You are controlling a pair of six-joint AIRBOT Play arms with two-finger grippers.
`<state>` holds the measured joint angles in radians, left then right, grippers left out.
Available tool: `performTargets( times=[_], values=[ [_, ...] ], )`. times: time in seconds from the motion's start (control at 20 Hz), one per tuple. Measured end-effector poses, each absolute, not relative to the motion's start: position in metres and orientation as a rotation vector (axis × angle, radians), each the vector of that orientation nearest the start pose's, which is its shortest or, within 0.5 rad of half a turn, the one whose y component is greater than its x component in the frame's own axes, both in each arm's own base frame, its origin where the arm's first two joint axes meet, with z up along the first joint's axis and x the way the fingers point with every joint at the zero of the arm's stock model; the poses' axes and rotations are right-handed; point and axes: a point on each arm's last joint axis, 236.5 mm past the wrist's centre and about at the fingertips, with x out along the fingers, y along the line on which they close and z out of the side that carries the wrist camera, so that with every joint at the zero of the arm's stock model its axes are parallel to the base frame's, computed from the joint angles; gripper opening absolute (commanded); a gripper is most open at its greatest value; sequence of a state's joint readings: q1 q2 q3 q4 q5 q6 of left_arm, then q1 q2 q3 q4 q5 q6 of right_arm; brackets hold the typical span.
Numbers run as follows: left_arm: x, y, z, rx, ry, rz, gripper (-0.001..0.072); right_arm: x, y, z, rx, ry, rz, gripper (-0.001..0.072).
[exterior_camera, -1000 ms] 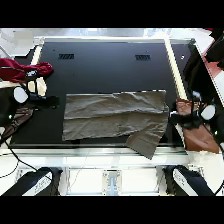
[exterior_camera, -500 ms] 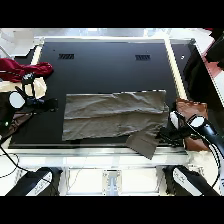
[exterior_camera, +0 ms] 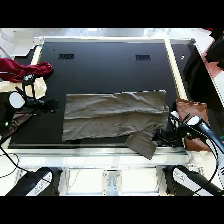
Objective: Fold the shirts.
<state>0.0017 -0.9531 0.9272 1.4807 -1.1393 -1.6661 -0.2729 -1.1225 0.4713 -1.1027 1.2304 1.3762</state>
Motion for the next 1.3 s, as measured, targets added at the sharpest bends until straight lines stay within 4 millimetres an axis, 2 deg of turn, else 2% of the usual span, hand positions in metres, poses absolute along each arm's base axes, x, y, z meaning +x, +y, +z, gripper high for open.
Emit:
performTargets(
  times=[0.05, 0.35, 0.55, 0.65, 1.0, 1.3],
  values=[
    [0.321, -0.019, 0.039, -0.166, 1.169, 0.007, 0.0507, 0.177, 0.054, -0.113, 0.619, 1.728, 0.140, 0.0393],
    [0.320, -0.019, 0.038, -0.166, 1.172, 0.006, 0.0507, 0.177, 0.048, -0.110, 0.560, 1.715, 0.155, 0.0403],
    [0.320, -0.019, 0.038, -0.166, 1.175, 0.006, 0.0508, 0.184, 0.039, -0.086, 0.479, 1.638, 0.165, 0.0403],
    [0.320, -0.019, 0.038, -0.166, 1.175, 0.006, 0.0507, 0.183, 0.036, -0.081, 0.460, 1.609, 0.147, 0.0403],
    [0.320, -0.019, 0.038, -0.165, 1.176, 0.006, 0.0507, 0.175, 0.061, -0.099, 0.626, 1.585, 0.127, 0.0402],
    [0.320, -0.019, 0.038, -0.165, 1.176, 0.006, 0.0507, 0.174, 0.067, -0.106, 0.678, 1.588, 0.119, 0.0402]
  ],
)
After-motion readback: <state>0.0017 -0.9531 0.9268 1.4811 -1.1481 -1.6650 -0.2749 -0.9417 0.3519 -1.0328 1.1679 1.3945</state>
